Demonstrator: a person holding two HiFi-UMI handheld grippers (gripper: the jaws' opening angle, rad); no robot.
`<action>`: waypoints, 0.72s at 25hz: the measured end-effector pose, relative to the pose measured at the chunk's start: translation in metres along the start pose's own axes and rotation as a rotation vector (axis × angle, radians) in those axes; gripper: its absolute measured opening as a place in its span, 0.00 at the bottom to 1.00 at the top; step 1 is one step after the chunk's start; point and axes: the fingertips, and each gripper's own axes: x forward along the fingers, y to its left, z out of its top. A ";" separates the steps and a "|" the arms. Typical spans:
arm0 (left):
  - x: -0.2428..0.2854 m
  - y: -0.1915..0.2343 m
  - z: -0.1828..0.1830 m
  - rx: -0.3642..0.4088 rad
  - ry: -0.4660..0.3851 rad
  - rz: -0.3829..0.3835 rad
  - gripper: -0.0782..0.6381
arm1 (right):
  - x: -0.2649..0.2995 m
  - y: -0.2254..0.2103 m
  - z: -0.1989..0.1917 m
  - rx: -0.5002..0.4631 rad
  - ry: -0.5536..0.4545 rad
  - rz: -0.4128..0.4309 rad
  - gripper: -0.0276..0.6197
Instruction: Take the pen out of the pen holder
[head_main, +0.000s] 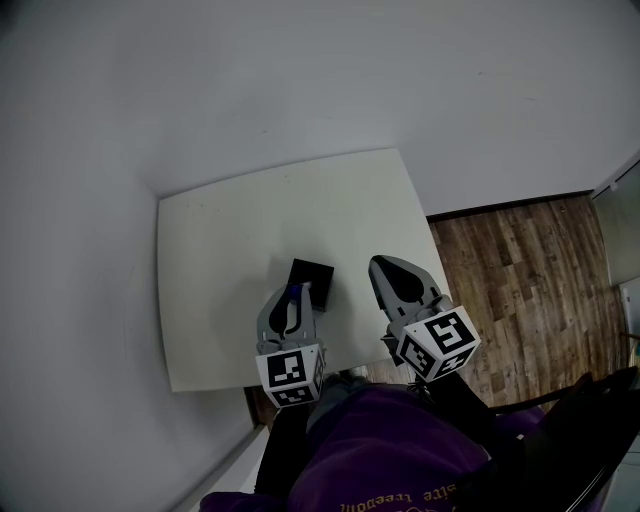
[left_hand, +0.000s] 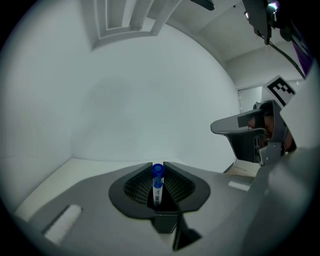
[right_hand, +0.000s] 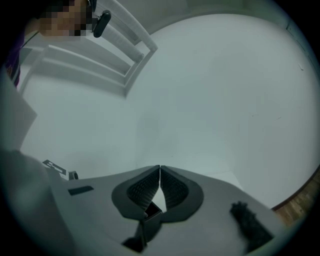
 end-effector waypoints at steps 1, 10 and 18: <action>-0.001 0.001 0.002 0.001 -0.007 -0.001 0.21 | 0.001 0.001 0.000 -0.001 0.000 0.002 0.06; -0.009 0.006 0.020 -0.018 -0.047 -0.007 0.21 | 0.008 0.008 0.000 -0.004 0.005 0.019 0.06; -0.017 0.010 0.032 -0.032 -0.080 -0.010 0.21 | 0.013 0.014 -0.001 -0.004 0.008 0.028 0.06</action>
